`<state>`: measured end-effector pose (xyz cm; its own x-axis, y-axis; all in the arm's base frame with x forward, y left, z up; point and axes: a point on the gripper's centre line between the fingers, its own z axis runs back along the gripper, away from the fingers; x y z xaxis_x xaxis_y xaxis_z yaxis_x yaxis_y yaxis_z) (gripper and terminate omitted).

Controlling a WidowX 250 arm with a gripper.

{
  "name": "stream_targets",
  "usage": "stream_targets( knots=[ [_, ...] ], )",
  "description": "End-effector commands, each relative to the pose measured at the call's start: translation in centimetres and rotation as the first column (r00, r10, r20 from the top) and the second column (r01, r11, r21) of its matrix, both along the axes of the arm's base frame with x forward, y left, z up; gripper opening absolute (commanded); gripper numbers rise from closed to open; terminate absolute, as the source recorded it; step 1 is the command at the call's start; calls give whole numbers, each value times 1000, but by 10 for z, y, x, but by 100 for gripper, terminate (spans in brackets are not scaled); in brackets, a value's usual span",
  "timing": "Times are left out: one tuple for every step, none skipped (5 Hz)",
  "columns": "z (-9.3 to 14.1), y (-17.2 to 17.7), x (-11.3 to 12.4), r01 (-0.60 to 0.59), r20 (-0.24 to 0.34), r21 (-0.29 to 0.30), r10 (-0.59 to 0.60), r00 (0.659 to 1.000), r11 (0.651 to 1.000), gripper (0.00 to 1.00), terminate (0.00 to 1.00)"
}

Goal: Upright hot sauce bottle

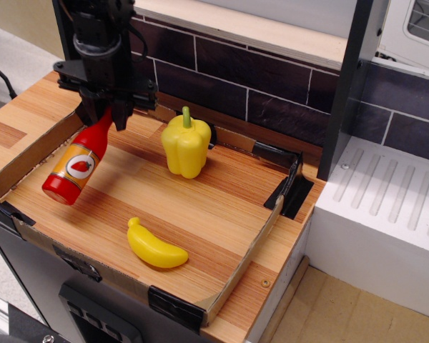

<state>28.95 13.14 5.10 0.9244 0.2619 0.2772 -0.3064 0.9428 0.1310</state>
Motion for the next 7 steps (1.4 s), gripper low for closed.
stream_targets(
  knots=[
    [56,4,-11,25,309,20,-30,951,999,0,0],
    [62,-6,-32,78,392,12,-77,917,997,0,0],
    [58,-13,-51,126,523,51,-134,842,991,0,0],
    [56,-10,-43,137,594,67,-150,790,988,0,0],
    [54,0,-24,122,645,90,-152,749,988,0,0],
    [51,6,-2,76,698,73,-105,708,994,0,0],
    [50,1,7,43,760,78,-87,644,996,0,0]
  ],
)
